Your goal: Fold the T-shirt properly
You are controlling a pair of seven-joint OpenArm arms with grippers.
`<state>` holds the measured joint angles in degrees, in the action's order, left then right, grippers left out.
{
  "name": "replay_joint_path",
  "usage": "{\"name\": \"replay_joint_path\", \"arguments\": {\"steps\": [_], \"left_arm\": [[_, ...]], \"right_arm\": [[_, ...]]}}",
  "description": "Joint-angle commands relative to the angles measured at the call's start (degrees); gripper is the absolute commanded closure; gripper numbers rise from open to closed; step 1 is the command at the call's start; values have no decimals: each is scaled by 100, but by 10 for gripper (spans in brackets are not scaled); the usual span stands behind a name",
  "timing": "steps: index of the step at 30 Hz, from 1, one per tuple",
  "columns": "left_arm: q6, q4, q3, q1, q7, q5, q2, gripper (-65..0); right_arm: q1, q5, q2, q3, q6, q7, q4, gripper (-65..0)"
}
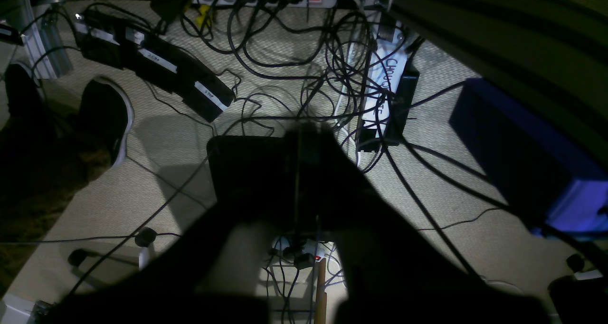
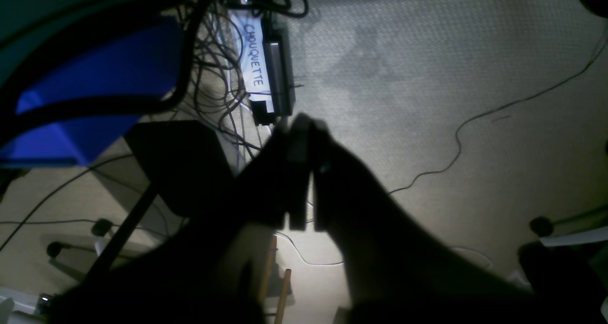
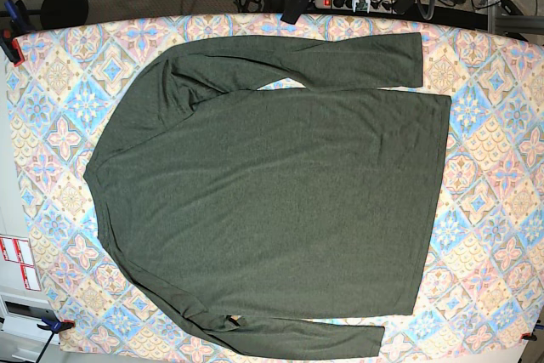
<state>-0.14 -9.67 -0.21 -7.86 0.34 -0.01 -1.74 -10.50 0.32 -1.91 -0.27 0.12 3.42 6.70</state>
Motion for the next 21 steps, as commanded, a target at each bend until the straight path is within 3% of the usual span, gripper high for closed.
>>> {"name": "replay_joint_path", "arguments": {"steps": [1, 21], "left_arm": [[36, -22, 8, -54, -47, -21, 11, 0], [36, -22, -1, -124, -47, -30, 11, 0]], "right_arm": [[-53, -27, -15, -12, -8, 32, -24, 0], [-53, -19, -15, -12, -8, 32, -24, 0]]}}
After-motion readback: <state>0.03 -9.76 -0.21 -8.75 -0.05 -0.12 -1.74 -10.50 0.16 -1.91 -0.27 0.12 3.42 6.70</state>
